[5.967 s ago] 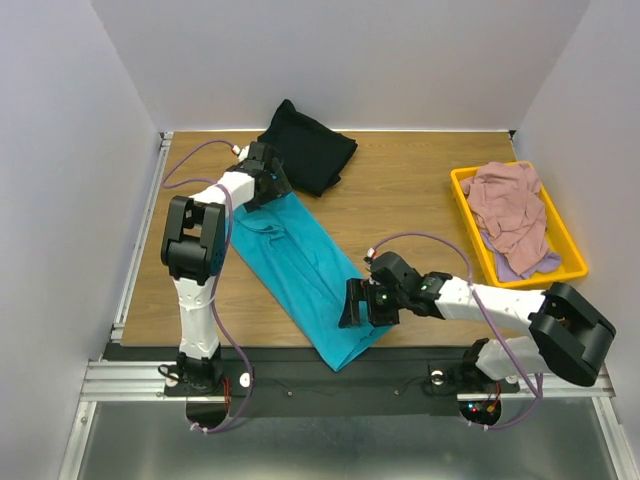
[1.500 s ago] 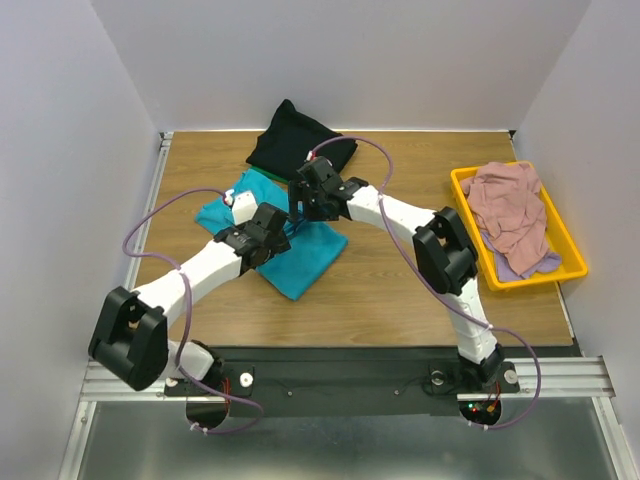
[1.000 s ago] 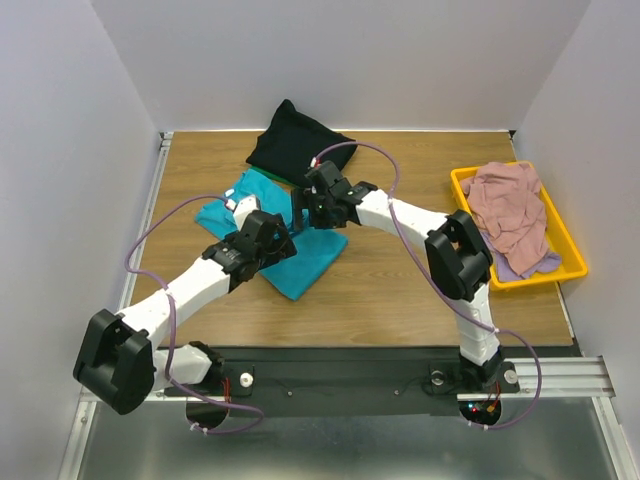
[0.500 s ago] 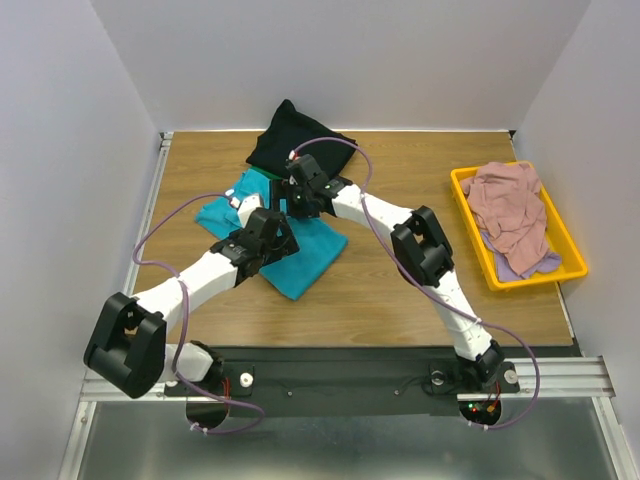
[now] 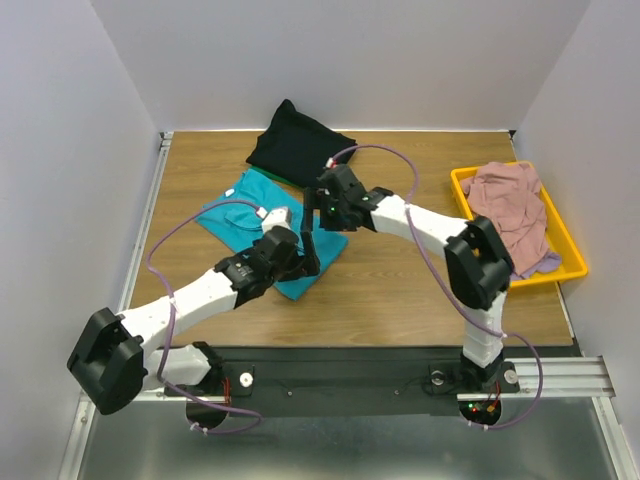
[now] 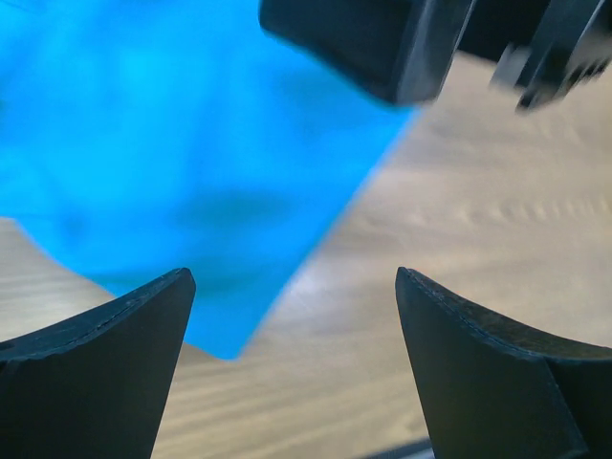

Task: Fold and stack the t-shirts
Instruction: Fold the tshirt

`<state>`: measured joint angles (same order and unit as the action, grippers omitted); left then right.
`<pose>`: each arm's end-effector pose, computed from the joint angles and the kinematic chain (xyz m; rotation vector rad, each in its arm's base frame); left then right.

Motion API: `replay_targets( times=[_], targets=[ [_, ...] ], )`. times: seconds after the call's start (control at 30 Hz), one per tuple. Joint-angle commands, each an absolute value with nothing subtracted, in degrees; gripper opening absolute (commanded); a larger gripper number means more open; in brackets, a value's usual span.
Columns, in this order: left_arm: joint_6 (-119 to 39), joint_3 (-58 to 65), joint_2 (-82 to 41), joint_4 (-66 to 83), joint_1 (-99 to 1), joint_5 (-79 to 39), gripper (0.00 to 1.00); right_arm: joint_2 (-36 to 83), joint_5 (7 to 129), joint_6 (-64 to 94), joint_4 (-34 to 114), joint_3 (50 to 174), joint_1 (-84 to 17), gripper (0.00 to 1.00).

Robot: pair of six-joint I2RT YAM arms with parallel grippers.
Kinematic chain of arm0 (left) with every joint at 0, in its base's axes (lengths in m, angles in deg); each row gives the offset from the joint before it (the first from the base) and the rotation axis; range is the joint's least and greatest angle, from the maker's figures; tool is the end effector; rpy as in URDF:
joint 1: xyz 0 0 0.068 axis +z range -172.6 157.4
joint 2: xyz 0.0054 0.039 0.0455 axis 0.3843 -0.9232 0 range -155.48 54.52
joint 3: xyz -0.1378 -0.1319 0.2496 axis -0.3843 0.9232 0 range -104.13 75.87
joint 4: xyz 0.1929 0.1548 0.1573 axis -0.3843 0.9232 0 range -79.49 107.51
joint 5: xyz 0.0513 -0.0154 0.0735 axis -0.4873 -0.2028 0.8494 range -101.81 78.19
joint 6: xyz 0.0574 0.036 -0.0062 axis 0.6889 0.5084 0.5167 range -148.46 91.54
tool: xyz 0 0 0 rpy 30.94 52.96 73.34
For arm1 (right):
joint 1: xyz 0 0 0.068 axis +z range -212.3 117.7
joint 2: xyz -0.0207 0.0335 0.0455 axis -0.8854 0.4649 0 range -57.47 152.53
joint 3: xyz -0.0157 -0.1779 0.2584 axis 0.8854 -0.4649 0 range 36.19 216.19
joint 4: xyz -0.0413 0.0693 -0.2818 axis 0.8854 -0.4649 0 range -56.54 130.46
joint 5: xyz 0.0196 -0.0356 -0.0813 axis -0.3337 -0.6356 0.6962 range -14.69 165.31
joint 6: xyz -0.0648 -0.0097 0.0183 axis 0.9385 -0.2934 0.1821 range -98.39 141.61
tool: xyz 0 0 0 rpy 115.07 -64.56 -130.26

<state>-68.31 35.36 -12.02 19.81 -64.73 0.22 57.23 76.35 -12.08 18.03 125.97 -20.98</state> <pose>0.2142 -0.1784 0.2527 -0.0771 2.2310 -0.5785 0.3860 0.3380 0.2345 -0.1561 2.4756 0.5717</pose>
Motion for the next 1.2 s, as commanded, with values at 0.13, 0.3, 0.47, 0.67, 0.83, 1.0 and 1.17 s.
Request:
replay_targets(
  times=[0.13,0.3,0.47,0.67,0.83,1.0,1.17],
  targets=[
    [-68.0,36.8,-17.4,20.9,-71.3,-0.2,0.74,41.6,85.6,-19.0,20.5,105.5,-25.9,1.00],
    [-67.8,37.1,-21.1,21.8,-71.6,-0.3,0.62,42.4,83.0,-18.0,21.2,103.2,-26.9,0.93],
    [-68.0,37.6,-22.6,23.6,-71.9,0.7,0.58,45.7,80.1,-17.7,23.0,105.6,-27.0,0.79],
    [-69.1,37.1,-24.0,26.6,-72.2,3.2,0.58,50.6,76.4,-18.1,24.6,108.2,-27.0,0.65],
    [-70.2,36.5,-26.4,28.3,-73.0,4.7,0.55,54.4,73.9,-18.7,25.5,109.8,-27.0,0.51],
    [-70.4,35.7,-29.7,29.0,-73.1,5.3,0.33,55.3,73.1,-19.1,25.8,109.9,-27.0,0.23],
    [-70.1,34.9,-31.1,29.5,-75.3,4.4,0.00,51.5,74.0,-18.7,25.9,107.3,-27.0,0.00]
  ],
)
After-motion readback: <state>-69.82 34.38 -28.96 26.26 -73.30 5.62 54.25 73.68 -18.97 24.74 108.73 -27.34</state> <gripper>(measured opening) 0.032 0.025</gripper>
